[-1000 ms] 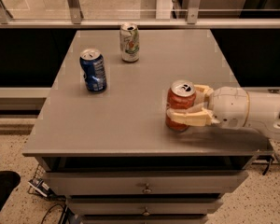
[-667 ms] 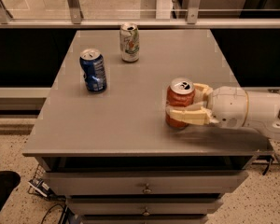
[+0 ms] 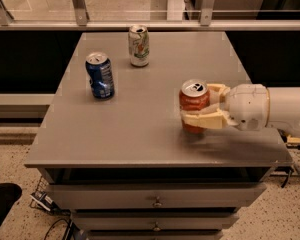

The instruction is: Knock coke can over

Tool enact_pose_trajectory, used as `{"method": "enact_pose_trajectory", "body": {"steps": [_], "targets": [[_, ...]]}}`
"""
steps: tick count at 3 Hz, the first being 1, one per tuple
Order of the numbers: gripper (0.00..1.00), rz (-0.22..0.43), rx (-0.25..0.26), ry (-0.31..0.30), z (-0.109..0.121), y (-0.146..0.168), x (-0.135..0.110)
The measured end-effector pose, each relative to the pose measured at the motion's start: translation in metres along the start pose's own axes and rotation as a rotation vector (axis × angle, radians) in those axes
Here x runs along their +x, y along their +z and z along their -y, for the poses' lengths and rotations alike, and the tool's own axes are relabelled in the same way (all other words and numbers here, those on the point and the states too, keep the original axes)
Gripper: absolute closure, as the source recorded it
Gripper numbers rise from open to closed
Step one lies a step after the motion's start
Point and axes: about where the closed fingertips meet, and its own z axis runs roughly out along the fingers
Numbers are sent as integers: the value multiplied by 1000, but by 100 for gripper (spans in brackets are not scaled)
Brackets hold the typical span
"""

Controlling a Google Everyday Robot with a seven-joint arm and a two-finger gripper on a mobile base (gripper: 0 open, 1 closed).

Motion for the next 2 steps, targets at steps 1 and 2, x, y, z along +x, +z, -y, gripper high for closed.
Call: {"method": "enact_pose_trajectory", "body": {"steps": [1, 2], "targets": [[100, -182, 12, -51, 9, -10, -17], [100, -368, 12, -107, 14, -14, -26]]}}
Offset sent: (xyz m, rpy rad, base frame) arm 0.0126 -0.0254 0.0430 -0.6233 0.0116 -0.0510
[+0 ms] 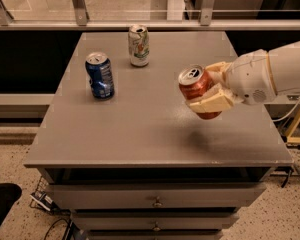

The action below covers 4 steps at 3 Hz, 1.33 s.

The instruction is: Knock coke can over

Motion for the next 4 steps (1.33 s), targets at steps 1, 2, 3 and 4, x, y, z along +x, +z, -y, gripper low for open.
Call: {"method": "enact_pose_trajectory", "body": {"steps": [1, 2, 3, 4], "targets": [[100, -161, -12, -61, -3, 11, 3], [100, -301, -26, -105, -11, 26, 19], [100, -437, -29, -136, -22, 40, 43], [100, -561, -17, -165, -30, 52, 68]]}}
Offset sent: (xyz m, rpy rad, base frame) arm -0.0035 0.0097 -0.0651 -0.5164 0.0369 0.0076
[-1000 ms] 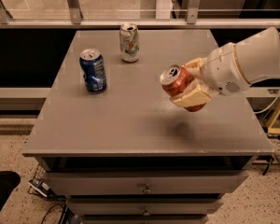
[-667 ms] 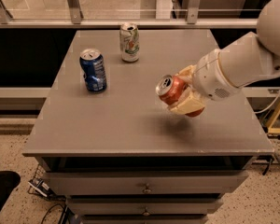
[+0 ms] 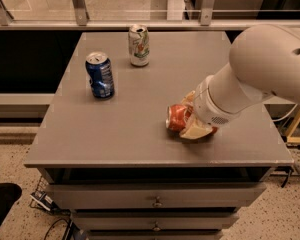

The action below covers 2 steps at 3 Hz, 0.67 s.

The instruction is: Knock coke can over

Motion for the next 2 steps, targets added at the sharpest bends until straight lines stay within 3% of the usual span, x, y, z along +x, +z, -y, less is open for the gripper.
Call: {"method": "enact_pose_trajectory", "body": {"steps": [2], "targets": [[61, -15, 1, -2, 0, -1, 1]]}}
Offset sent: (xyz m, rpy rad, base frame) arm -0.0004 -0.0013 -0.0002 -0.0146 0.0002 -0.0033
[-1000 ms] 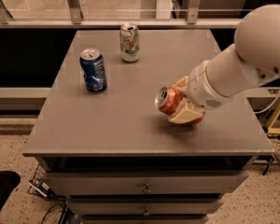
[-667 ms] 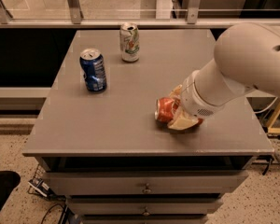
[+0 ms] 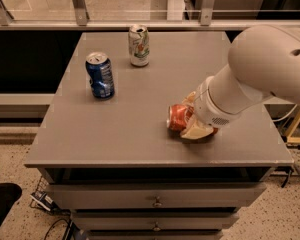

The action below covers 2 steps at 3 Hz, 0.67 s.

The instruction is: Knock coke can over

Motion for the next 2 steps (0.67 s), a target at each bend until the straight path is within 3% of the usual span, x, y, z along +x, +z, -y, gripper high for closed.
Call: {"method": "enact_pose_trajectory", "body": {"steps": [1, 2], "targets": [[36, -1, 2, -2, 0, -1, -1], [5, -2, 4, -5, -1, -2, -2]]}}
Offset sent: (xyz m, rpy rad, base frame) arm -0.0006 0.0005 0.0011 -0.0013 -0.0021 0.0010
